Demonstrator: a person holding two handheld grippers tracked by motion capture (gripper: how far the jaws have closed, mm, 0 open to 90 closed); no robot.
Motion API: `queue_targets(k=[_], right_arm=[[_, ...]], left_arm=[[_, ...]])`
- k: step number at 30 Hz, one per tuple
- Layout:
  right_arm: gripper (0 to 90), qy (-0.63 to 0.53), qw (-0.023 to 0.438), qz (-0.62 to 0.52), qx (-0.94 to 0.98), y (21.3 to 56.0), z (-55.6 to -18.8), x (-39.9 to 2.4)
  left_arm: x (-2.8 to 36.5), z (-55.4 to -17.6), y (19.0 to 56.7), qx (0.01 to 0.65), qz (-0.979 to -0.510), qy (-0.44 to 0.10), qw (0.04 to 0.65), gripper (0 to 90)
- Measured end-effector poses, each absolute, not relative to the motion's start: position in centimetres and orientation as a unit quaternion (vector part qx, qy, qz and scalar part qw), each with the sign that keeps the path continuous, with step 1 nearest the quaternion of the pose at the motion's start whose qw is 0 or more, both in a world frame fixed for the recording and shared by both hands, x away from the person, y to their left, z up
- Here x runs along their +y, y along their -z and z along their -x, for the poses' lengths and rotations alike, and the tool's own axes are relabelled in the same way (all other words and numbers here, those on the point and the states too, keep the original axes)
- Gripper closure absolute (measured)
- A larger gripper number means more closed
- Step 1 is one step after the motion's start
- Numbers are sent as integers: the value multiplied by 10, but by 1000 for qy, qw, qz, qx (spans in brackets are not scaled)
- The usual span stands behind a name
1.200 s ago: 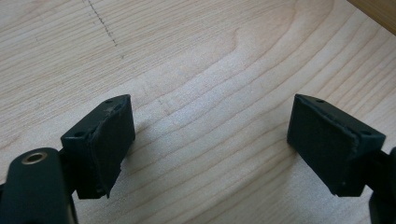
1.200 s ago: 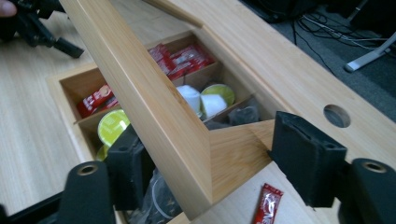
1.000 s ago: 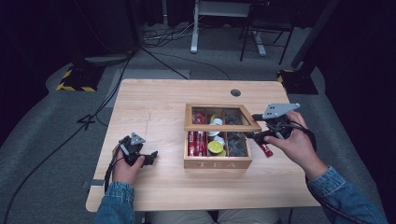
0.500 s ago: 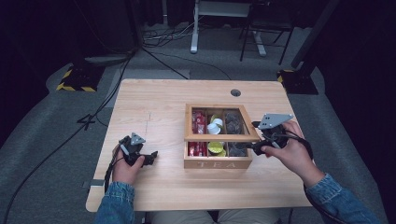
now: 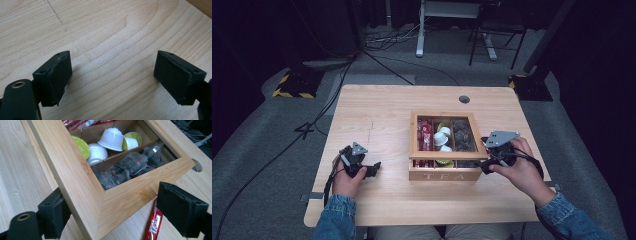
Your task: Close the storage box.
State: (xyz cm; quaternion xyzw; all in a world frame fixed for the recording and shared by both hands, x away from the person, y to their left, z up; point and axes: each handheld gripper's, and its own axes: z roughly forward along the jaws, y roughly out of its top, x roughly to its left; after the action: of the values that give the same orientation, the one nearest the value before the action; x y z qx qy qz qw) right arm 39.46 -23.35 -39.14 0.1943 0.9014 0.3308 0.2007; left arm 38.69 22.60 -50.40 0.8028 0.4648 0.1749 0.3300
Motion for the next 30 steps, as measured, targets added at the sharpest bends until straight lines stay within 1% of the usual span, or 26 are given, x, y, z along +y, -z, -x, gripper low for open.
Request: queue_targets(k=[14,22,24,29,30], right_arm=[[150,-303,198,-194,912,410,-387,-233],[158,-296,175,-202,917,418,-384,-233],[159,-296,179,-201,916,420,-383,-233],[170,-288,170,-208,919,423,-381,-235],[207,-303,163,-216,914,422,-380,-237]], left_arm=[[226,-387,504,464,-803,-175,330,154],[226,-387,504,466,-802,-176,329,154],[226,-387,504,466,-802,-176,329,154],[226,-387,504,465,-802,-177,329,154],[226,-387,504,466,-802,-176,329,154]])
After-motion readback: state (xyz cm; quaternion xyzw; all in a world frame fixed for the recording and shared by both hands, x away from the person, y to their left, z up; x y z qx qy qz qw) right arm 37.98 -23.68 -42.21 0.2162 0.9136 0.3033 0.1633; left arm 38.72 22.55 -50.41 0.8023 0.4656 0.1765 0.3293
